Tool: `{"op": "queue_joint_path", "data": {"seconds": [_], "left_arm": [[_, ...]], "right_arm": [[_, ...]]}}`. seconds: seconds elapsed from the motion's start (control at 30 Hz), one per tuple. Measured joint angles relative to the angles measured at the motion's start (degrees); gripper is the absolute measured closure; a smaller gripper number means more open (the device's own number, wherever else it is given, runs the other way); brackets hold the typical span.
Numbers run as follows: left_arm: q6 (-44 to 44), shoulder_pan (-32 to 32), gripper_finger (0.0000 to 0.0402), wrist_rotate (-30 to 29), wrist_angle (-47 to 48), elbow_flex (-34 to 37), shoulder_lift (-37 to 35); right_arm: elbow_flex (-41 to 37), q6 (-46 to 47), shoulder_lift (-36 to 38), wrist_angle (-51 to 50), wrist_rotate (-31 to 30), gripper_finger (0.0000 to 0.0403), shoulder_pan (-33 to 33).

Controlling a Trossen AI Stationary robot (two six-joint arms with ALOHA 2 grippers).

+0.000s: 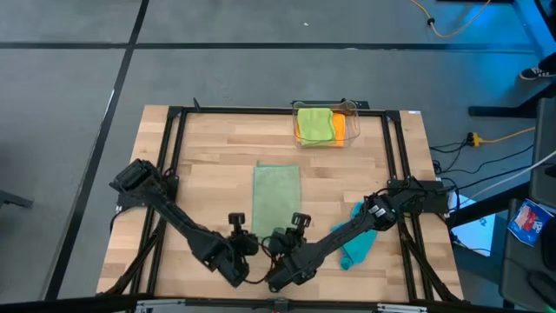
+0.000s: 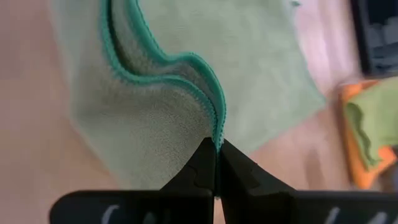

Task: Fold microfiber towels
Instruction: Fold the green microfiber towel

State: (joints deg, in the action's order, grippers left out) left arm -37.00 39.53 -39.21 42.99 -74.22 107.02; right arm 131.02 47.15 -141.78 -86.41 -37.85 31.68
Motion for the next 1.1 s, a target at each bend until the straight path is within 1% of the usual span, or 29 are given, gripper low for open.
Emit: {"op": "queue_joint_path", "data": {"seconds": [0.17, 0.37, 0.5, 0.57, 0.73, 0.93, 1.1], "left_arm": [[1.5, -2.8, 0.0401, -0.9, 4.7, 0.0, -0.2], [4.9, -6.0, 0.0401, -2.9, 7.8, 0.0, -0.3], [6.0, -8.0, 0.0401, -4.0, 12.4, 0.0, -0.4], [5.9, -8.8, 0.0401, -4.9, 15.6, 0.0, -1.0], [7.0, -11.6, 0.0401, -5.2, 19.5, 0.0, -4.2], [10.5, -14.5, 0.0401, -5.0, 18.8, 0.0, -7.8], [12.8, -16.0, 0.0401, -4.9, 17.0, 0.6, -9.6]], "right_arm": [[-0.1, 2.2, 0.0, -3.6, -2.9, 0.0396, -1.7], [-0.8, -0.6, 0.1, -3.7, -3.8, 0.0396, -4.8], [-1.0, -2.9, 0.1, -3.9, -4.6, 0.0396, -6.6], [-1.2, -3.9, 0.1, -3.7, -4.8, 0.0396, -7.4], [-1.2, -7.1, 1.0, -3.8, -6.7, 0.0396, -9.1], [-1.3, -8.4, 4.4, -4.2, -7.1, 0.0396, -10.3], [-1.3, -9.2, 5.7, -4.0, -5.8, 0.0396, -11.0]]}}
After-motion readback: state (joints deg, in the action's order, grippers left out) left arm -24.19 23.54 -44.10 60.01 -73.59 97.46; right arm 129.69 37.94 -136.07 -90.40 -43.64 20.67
